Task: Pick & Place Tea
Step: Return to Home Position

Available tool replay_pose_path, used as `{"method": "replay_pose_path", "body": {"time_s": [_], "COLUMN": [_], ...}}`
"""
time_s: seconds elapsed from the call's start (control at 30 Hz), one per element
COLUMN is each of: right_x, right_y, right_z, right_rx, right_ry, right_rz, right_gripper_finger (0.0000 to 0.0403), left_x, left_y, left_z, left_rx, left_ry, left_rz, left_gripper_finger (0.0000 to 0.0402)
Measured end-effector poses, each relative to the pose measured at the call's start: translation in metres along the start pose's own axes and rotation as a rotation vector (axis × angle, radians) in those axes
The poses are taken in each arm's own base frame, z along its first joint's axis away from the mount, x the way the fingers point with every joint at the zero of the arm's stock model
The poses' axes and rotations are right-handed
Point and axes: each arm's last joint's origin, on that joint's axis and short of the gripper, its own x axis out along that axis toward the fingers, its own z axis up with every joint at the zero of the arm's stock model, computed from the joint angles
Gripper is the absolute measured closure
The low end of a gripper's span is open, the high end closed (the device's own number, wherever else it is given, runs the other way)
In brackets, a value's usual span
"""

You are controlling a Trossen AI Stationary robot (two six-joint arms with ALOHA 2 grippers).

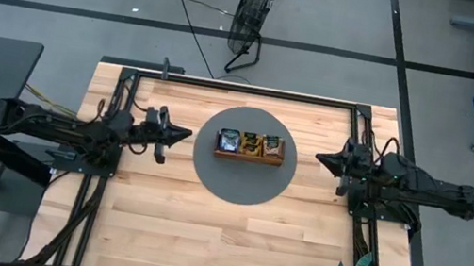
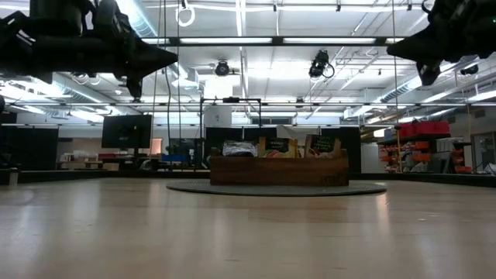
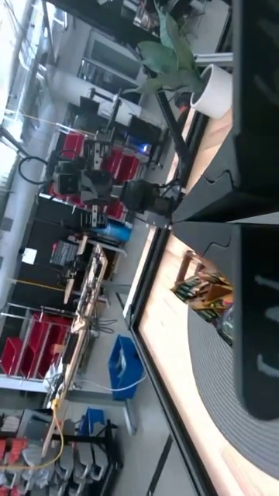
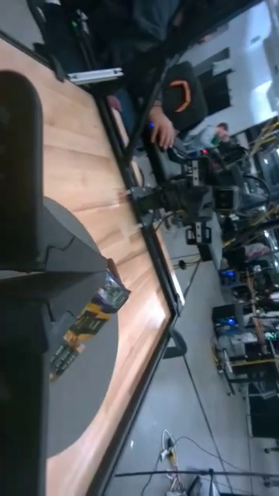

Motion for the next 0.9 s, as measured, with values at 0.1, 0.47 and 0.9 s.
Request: {"method": "replay_pose_path", "body": {"time_s": [0.1, 0.47, 0.9], "right_x": [-0.004, -0.002, -0.003], "right_y": [-0.003, -0.008, -0.01], "right_z": [-0.007, -0.027, -0.035], "right_rx": [0.023, 0.022, -0.018], "right_ry": [-0.022, -0.002, 0.081], "right_rz": [-0.003, -0.005, -0.021], "right_gripper_finger": [0.0403, 0.0403, 0.0403], "left_x": [-0.004, -0.013, -0.036], "left_y": [0.002, 0.004, 0.002], "left_z": [-0.004, -0.015, -0.002], "left_rx": [-0.001, 0.032, 0.083], "left_ry": [-0.012, 0.004, -0.002], "left_rz": [0.0, -0.006, -0.001], "left_gripper_finger": [0.0401, 0.04, 0.0401]}}
